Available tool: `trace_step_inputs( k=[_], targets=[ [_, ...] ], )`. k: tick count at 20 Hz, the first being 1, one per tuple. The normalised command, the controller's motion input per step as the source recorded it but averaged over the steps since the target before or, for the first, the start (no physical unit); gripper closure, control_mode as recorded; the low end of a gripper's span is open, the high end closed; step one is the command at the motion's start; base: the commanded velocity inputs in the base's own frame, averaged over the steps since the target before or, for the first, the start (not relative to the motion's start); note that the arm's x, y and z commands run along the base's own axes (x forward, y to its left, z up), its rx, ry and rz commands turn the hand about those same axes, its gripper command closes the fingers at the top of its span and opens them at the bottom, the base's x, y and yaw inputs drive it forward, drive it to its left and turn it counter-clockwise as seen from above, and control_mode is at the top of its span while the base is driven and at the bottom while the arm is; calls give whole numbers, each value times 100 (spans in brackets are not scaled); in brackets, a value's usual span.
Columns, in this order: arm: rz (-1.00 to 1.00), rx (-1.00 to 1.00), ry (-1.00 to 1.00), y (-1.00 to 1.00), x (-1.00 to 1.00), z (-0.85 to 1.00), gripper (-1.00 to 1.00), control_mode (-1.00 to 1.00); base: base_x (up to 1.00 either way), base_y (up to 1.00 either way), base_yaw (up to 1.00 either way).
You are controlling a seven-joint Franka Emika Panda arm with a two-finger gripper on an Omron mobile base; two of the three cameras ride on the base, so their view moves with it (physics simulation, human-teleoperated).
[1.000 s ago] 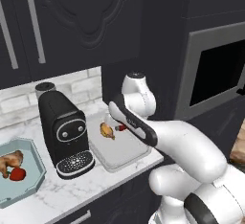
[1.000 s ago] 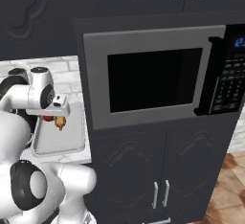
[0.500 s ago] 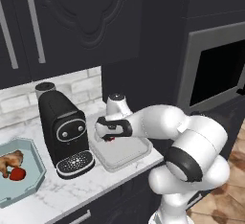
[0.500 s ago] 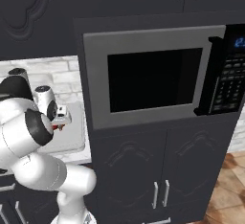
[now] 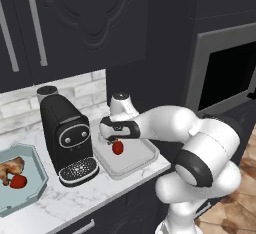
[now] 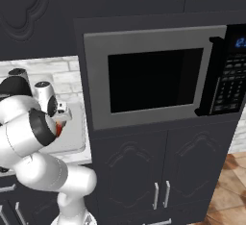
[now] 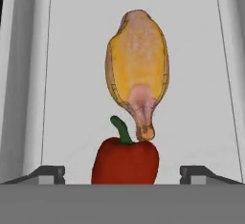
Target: Place one bell pepper and one chicken drumstick in each tupperware on the nearby counter, to pack two identical lunches.
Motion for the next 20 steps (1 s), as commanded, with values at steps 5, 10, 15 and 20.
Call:
trace_step_inputs(
  k=[5, 10, 15, 20],
  targets=[
    [-2, 1, -12, -1, -74, 55, -100, -100, 0, 0, 0],
    [-9, 6, -27, -11, -100, 17, -100, -100, 0, 0, 0],
    [-18, 2, -25, -5, -100, 60, -100, -100, 0, 0, 0],
    [-17, 0, -21, 0, -100, 73, -100, -100, 0, 0, 0]
  ],
)
